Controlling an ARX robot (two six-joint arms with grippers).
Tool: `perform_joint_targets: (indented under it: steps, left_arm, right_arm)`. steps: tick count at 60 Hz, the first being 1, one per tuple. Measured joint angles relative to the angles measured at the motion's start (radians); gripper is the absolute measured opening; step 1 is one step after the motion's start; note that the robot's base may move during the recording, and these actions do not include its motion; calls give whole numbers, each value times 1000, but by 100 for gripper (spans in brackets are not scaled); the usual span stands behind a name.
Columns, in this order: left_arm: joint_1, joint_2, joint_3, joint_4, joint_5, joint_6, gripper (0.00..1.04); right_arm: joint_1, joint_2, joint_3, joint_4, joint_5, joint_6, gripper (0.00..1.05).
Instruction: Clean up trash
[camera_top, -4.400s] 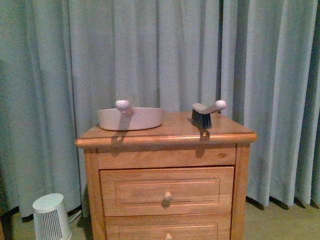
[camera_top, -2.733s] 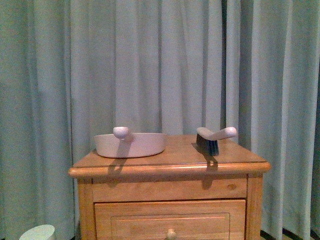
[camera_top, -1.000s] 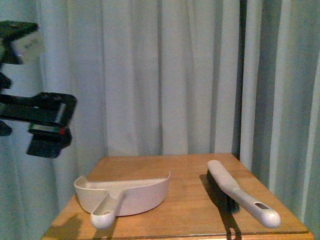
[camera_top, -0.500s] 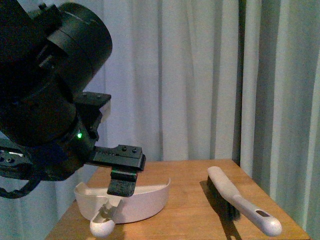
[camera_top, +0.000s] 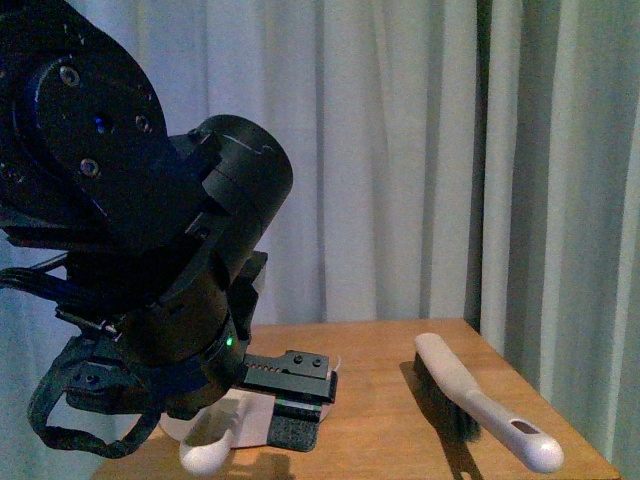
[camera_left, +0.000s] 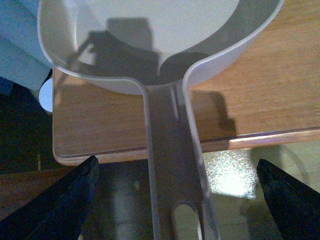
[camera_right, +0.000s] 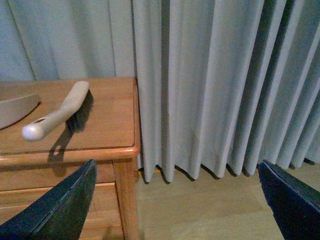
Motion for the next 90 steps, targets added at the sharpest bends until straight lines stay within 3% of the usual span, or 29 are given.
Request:
perform_joint_targets:
  steps: [29, 57, 62, 73, 79, 90]
  left_arm:
    - [60, 61, 0, 50, 0, 12, 97]
    - [54, 103, 11, 64, 8, 16, 97]
    - [53, 103, 11, 68, -1, 19, 86]
    - [51, 101, 12, 69, 5, 28, 45]
    - [51, 95, 12, 82, 8, 32, 30]
    - [57, 44, -25, 134, 9, 59, 27]
  right_arm:
    - [0, 0, 0, 0, 0, 0, 97]
    - [0, 0, 0, 0, 0, 0, 97]
    - [0, 0, 0, 0, 0, 0, 97]
    - [0, 0, 0, 0, 0, 0, 97]
    - [0, 0, 0, 0, 0, 0, 97]
    - [0, 0, 0, 0, 0, 0, 97]
